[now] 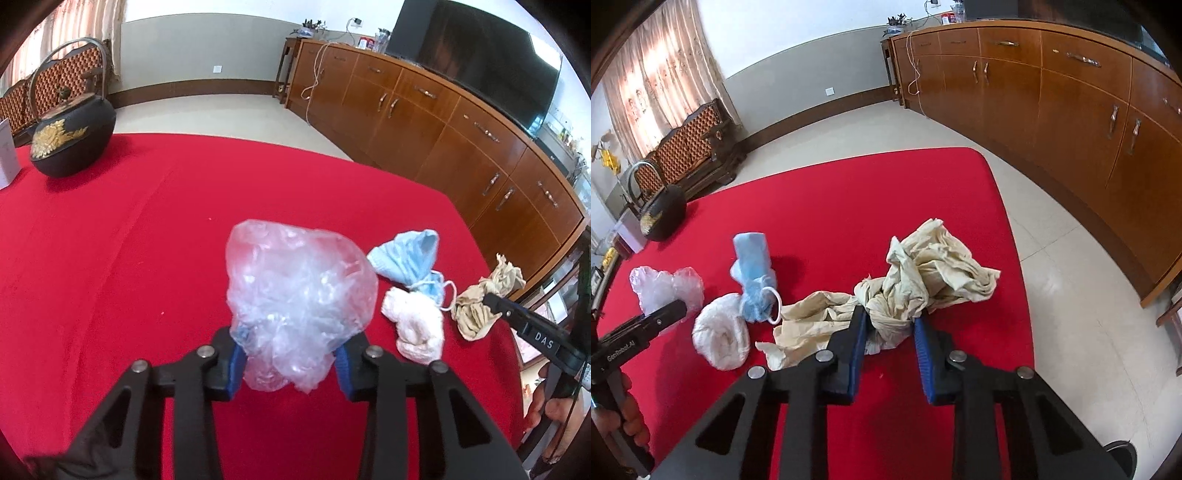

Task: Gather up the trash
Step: 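Grasp the clear plastic bag with the left tool while the right tool grasps the beige cloth, then lift the clear bag and beige cloth and carry them toward the black bin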

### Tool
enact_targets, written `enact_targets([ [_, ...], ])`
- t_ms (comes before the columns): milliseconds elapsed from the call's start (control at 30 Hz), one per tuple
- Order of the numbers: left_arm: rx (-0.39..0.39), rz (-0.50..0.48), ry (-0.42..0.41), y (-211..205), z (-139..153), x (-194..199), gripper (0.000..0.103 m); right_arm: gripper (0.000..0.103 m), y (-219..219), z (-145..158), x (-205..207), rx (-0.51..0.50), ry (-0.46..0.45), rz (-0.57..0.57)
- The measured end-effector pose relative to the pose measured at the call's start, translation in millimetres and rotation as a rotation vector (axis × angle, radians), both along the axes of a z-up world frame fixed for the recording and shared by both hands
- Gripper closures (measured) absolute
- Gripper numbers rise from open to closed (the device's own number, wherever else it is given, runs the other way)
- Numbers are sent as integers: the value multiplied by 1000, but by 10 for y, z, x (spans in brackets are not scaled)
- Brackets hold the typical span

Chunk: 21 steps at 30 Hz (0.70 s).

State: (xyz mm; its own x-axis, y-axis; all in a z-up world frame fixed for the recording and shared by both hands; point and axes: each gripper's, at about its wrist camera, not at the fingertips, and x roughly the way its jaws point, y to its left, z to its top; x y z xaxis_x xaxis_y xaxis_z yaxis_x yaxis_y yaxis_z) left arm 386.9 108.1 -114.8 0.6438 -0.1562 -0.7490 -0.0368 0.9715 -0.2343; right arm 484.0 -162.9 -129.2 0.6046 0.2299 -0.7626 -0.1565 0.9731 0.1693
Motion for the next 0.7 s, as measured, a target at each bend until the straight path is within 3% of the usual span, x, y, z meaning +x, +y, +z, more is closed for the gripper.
enact_targets([
  [267, 5, -21, -36, -66, 226, -321, 62, 76, -81, 180, -373, 47, -14, -21],
  [700, -2, -83, -61, -403, 527, -1057, 62, 76, -387, 408, -1500, 84, -24, -33],
])
